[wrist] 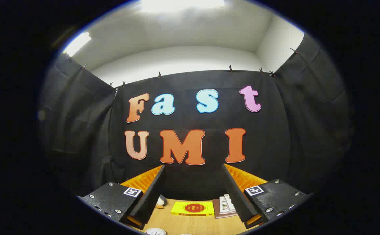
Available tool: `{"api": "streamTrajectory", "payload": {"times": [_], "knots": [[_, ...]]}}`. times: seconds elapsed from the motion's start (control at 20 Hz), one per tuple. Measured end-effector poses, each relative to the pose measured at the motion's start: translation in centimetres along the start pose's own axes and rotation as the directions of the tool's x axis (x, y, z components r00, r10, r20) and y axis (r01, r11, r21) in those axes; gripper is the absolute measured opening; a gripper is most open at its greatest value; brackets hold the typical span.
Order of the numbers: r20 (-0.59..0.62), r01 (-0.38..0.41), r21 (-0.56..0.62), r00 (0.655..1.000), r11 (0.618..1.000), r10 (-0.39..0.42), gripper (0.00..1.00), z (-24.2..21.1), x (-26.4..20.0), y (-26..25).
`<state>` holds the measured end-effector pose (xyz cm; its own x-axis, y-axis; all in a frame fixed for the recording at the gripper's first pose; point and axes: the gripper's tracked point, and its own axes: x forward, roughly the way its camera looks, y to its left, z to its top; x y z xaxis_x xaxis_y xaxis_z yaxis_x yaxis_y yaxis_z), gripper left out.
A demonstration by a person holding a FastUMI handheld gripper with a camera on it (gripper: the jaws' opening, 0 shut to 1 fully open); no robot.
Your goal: Open the storage box then place both shoes into the box .Put the left shoe in first, then the right shoe, with the right side of both shoes facing outward in a uniform manner.
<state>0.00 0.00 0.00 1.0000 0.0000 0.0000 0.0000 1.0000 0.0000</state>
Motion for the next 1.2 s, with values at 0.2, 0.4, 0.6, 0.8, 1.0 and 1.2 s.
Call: {"api": "streamTrajectory", "payload": {"times": [0.2,0.4,0.6,0.8,1.0,1.2], "knots": [[-0.007,-0.033,-0.002,0.999,0.999,0.033,0.99,0.0,-0.2,1.1],[-0.02,-0.065,0.02,0.998,0.998,0.065,0.99,0.0,-0.3,2.4],[-0.018,-0.092,0.02,0.996,0.996,0.093,0.99,0.1,-0.8,3.5],[-0.013,-0.108,0.01,0.994,0.994,0.109,0.99,0.3,-1.1,4.0],[-0.035,-0.111,0.018,0.993,0.994,0.112,0.99,-0.3,-1.4,4.3],[-0.016,-0.157,0.012,0.987,0.987,0.158,0.99,-0.1,-2.2,5.2]]}}
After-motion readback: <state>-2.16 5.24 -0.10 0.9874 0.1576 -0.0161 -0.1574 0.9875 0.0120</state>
